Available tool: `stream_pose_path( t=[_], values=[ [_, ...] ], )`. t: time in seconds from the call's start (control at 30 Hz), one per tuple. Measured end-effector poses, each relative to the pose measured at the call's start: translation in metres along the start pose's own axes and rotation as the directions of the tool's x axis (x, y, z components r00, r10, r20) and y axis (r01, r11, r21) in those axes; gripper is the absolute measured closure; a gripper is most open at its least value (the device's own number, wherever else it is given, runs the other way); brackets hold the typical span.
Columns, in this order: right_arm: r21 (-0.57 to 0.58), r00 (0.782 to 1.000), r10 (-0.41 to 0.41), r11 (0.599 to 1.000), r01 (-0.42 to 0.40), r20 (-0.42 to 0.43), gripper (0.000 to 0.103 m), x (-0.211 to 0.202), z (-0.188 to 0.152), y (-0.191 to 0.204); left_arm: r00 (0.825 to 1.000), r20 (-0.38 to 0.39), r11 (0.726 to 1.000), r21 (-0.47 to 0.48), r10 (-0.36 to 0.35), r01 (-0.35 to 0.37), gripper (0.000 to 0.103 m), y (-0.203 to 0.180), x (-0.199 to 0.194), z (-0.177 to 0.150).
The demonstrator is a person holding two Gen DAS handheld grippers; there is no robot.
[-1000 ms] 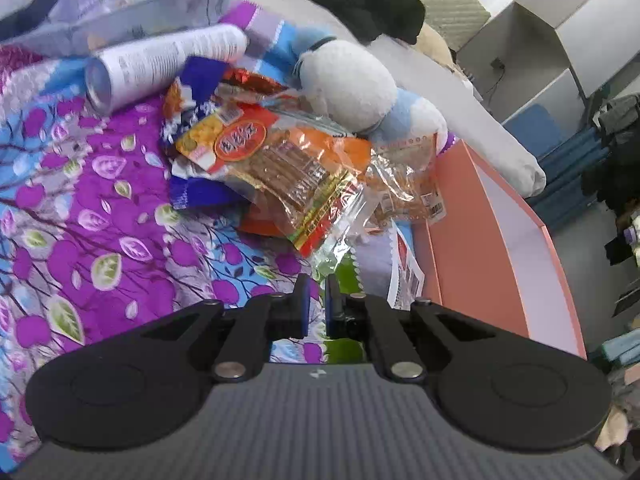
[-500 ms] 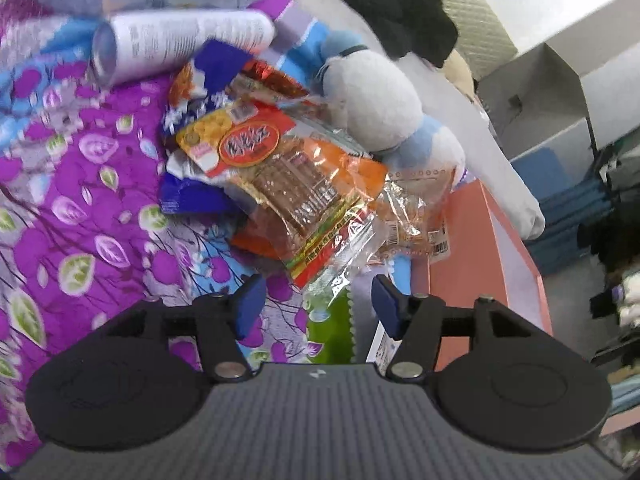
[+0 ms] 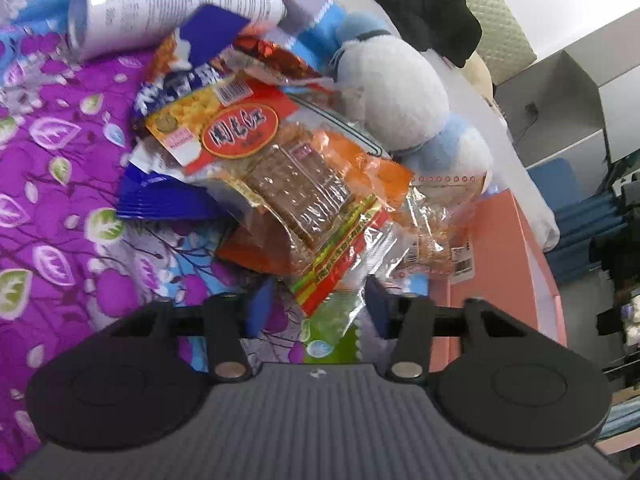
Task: Organize snacks
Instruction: 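Close the left tool on the red tofu packet while the right tool grips the white shrimp packet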
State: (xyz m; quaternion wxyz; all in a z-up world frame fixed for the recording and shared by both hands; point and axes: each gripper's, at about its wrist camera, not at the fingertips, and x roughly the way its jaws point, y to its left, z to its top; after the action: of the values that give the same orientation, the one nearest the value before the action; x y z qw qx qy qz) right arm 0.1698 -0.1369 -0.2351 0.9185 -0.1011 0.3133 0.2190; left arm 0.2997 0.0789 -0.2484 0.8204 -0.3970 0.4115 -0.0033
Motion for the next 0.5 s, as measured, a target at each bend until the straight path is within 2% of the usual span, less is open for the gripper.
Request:
stream_pose_path(
  t=[0.03,0.13,0.3,0.5],
  values=[
    [-0.004,1.000,-0.002,1.000,0.002,0.001,0.065,-0.001,0.000,0.001,1.000,0.001,1.000,-0.024,-0.009,0.009,0.070,0.002,0.001,0.001],
    [-0.008,1.000,-0.004,1.000,0.004,0.001,0.065,-0.003,0.001,0.001,1.000,0.014,0.999,-0.029,-0.025,0.026,0.092,0.002,-0.003,0.003],
    [-0.006,1.000,-0.002,1.000,0.002,-0.005,0.065,-0.008,0.000,0.001,0.998,0.021,0.999,-0.006,-0.051,0.051,0.099,-0.003,-0.021,-0.003],
    [-0.017,1.000,-0.006,1.000,0.006,-0.018,0.065,-0.018,-0.003,0.005,0.999,-0.024,0.998,0.038,-0.049,0.050,0.101,0.002,-0.052,-0.020]
  ],
)
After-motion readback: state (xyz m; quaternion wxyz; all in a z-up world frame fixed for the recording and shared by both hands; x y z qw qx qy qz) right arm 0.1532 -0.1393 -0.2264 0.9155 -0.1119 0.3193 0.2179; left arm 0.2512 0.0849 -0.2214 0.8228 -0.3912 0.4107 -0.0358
